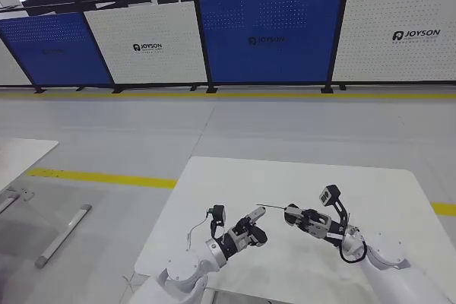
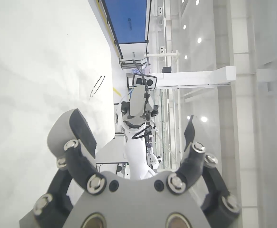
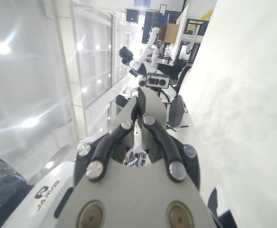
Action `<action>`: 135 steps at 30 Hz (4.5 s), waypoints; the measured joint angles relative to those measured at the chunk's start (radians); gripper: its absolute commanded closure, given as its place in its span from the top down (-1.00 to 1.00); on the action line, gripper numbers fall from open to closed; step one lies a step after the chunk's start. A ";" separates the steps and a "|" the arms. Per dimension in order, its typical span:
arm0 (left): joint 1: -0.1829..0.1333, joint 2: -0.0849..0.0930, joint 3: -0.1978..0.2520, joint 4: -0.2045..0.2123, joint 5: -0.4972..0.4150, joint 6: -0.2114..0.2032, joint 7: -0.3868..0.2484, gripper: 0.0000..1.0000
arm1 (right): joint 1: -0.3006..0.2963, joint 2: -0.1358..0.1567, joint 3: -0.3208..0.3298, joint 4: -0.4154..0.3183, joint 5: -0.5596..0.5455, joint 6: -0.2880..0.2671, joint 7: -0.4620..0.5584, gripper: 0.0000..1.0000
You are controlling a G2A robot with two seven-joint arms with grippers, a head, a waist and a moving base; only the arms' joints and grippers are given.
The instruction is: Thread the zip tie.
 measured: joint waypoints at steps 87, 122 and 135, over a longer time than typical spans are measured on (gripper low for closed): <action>-0.112 -0.041 0.103 0.113 0.115 -0.198 0.145 -1.00 | -0.026 -0.001 0.021 -0.052 -0.017 0.031 -0.012 -1.00; -0.047 -0.023 0.027 0.045 0.185 -0.114 0.153 -1.00 | -0.144 0.043 0.236 -0.144 -0.054 0.070 -0.048 1.00; -0.059 -0.026 0.011 0.050 0.209 -0.122 0.219 -1.00 | -0.144 0.043 0.236 -0.144 -0.054 0.070 -0.048 1.00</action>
